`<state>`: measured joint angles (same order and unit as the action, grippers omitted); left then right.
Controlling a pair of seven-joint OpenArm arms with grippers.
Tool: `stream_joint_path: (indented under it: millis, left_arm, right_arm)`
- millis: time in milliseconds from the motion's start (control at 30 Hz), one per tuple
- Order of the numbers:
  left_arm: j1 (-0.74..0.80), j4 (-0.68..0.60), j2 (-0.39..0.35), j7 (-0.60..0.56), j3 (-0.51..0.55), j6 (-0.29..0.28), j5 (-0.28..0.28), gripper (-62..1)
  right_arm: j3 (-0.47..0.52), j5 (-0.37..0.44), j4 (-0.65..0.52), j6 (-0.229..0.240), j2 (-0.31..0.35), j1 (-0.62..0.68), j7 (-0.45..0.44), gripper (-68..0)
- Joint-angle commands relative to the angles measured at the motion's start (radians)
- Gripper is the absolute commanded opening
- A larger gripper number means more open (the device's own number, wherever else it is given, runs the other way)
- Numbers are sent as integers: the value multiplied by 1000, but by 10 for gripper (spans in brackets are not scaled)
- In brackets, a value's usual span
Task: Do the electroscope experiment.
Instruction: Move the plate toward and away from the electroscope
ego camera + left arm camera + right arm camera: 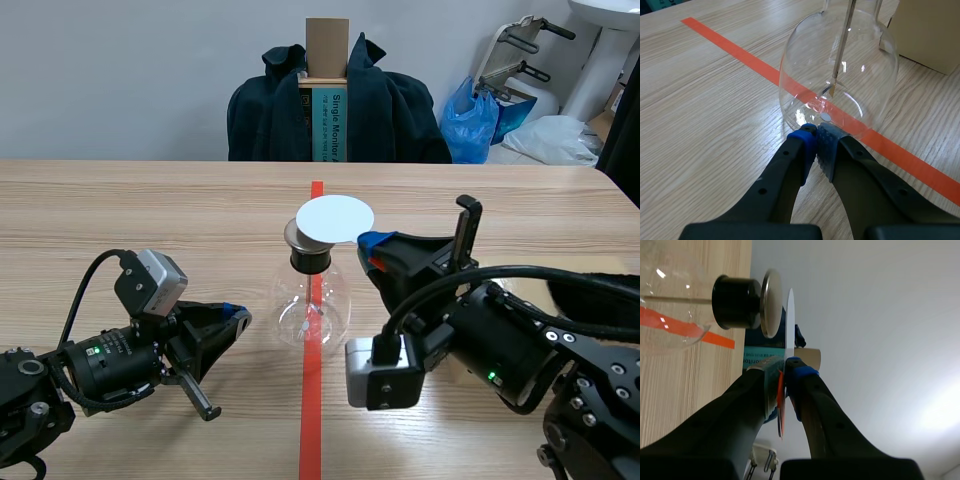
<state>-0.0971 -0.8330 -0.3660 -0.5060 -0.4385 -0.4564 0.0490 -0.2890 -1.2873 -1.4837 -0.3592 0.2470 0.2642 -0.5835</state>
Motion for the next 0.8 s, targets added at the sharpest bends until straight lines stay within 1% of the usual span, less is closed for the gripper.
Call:
stream_joint_path:
  millis: [0, 233, 433, 600, 700, 767]
  left_arm:
    - [-5, -17, 2, -14, 1, -2, 9, -577]
    - [-5, -17, 2, -14, 1, -2, 9, -577]
    - [-5, -17, 2, -14, 1, -2, 9, -577]
    - [-5, -17, 2, -14, 1, -2, 9, -577]
    - [-5, -17, 2, -14, 1, -2, 9, -577]
    - [-5, -17, 2, -14, 1, -2, 9, -577]
  right_arm:
    - [8, 7, -26, -14, 13, -12, 30, -667]
    - [8, 7, -26, -14, 13, -12, 196, -667]
    - [9, 7, -26, -14, 13, -12, 306, -667]
    - [9, 7, -26, -14, 13, -12, 338, -667]
    - [9, 7, -26, -14, 13, -12, 334, -667]
    - [9, 7, -26, -14, 13, -12, 315, -667]
